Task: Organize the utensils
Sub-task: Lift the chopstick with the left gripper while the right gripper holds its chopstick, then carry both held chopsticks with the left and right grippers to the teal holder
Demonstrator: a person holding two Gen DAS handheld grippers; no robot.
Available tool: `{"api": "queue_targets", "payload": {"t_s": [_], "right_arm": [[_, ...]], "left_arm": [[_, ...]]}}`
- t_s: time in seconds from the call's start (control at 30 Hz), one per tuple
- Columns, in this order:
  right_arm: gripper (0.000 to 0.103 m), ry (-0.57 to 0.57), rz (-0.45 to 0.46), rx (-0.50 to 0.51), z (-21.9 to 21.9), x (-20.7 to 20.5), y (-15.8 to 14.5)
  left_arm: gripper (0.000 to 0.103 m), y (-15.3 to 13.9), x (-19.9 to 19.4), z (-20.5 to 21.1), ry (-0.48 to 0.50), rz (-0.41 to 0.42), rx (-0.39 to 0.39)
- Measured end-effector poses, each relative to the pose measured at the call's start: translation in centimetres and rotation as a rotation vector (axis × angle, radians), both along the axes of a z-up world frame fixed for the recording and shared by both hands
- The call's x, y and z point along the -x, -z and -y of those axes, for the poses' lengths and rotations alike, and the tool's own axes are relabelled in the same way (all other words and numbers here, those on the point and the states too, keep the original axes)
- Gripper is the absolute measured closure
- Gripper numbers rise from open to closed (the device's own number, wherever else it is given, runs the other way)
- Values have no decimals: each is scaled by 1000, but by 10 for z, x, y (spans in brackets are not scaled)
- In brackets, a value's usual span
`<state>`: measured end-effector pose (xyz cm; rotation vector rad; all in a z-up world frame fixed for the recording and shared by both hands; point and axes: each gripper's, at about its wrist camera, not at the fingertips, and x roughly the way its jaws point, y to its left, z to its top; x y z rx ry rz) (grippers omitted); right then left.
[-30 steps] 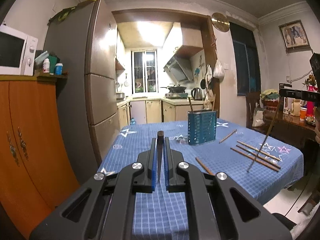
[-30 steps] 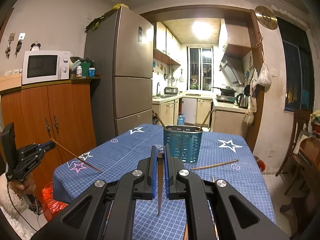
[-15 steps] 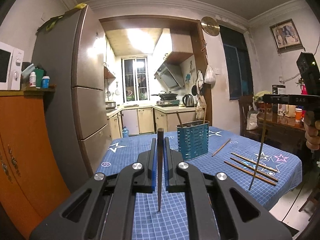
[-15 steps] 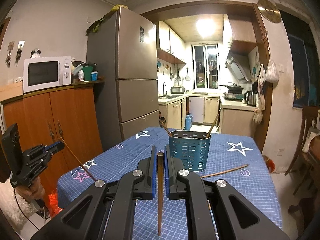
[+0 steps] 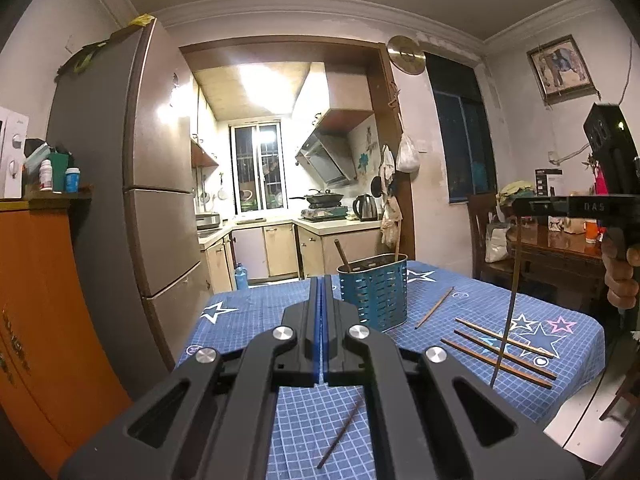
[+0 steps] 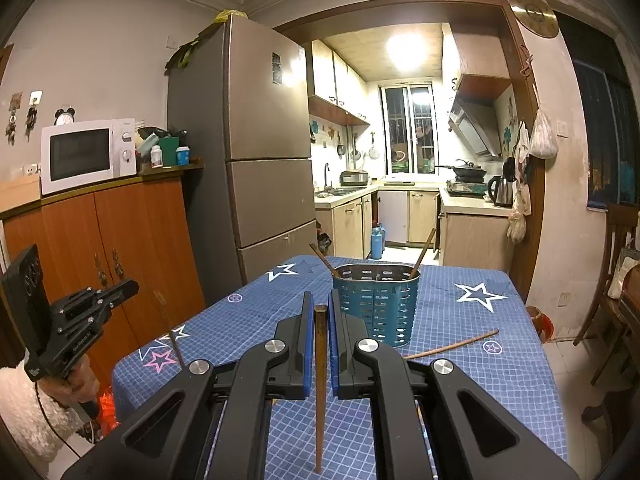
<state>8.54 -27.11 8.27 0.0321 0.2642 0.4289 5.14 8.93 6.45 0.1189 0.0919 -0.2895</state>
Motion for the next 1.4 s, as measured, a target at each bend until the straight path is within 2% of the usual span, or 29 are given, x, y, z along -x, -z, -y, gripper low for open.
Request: {"api": "queue_targets", "payload": {"t_s": [0.13,0.17,0.27,0.3,0.33,0.4,0.47,0.6,0.67,0.7,0.73,0.8,0.9,1.03,1.1,1.13,1.17,1.27,1.4], "right_arm": [[95,3,-27,-20,2,-5,7],[95,15,-24,-41,4,-6,11],[94,55,-14,-172,15,-12,23],[94,89,6,-187,17,-14,28],[95,96,13,-201,20,-15,30],[95,96,12,-213,26,-20,30],[95,99,25,-206,31,-26,27],[95,106,16,-242,45,-39,29],[95,115,25,-250,53,-35,27],[95,113,39,-269,61,-28,23],[95,111,56,-280,66,-20,20],[95,109,117,-300,79,0,8],[95,113,183,-325,93,23,-7],[95,119,232,-348,110,47,-20],[95,140,271,-343,117,62,-26],[95,145,280,-343,119,66,-27],[95,150,285,-344,122,70,-27],[95,163,276,-344,128,75,-24],[95,173,268,-355,135,78,-20]], "left_arm": [[103,21,-28,11,-25,-73,-107],[103,31,-36,16,-28,-104,-113],[103,65,-65,43,2,-252,-69],[103,82,-74,62,-10,-292,-111],[103,89,-76,71,-26,-293,-145],[103,91,-68,86,-1,-252,-194],[103,83,-55,99,19,-175,-302],[103,72,-25,113,228,-129,-403],[103,76,-4,123,380,-149,-467],[103,80,8,130,423,-140,-499],[103,89,24,141,471,-118,-571],[100,109,59,159,539,-4,-734],[100,113,60,162,553,-8,-760],[98,133,51,167,629,-61,-935],[82,138,48,173,660,-64,-969],[71,139,48,175,680,-57,-977],[65,139,50,178,706,-47,-979],[56,141,59,183,745,-51,-988],[56,147,61,194,753,-63,-1007]]}}
